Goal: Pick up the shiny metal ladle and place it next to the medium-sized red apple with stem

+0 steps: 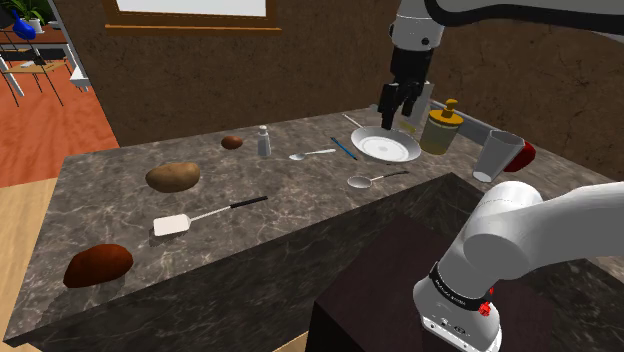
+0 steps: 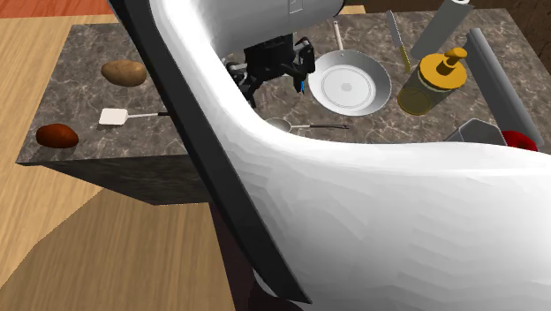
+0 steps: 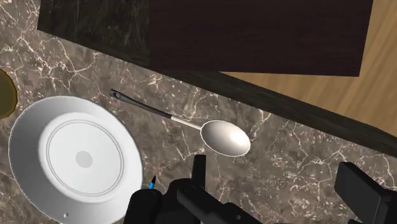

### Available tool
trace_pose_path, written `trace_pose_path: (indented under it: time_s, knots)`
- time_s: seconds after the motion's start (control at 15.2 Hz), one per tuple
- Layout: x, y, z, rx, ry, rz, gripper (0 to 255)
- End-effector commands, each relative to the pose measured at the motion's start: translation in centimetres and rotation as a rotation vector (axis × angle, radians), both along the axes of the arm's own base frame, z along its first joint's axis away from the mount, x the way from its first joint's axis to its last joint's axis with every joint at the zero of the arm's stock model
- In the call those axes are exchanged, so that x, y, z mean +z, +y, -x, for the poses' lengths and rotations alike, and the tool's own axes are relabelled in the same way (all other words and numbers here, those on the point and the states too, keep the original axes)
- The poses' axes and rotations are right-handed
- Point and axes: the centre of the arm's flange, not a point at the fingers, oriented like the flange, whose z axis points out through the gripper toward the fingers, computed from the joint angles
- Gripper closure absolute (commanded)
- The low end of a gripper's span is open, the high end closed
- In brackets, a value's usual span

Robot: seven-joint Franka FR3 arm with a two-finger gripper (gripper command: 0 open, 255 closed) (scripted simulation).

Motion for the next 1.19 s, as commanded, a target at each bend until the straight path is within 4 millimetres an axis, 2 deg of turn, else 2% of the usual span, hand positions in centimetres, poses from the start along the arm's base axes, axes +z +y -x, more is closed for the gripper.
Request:
trace_pose_path:
  time_s: [0.0,0.53,0.79,1.12]
  knots:
    - [0.0,0.0,0.0,0.0,0.0,0.0,0]
    - [-9.0,-5.4,1.9,0.529,-0.033,-0.005,0]
    - [-13.5,-8.3,1.6,0.794,-0.049,-0.007,0]
    - [-19.2,-11.5,0.1,1.124,-0.07,-0.01,0]
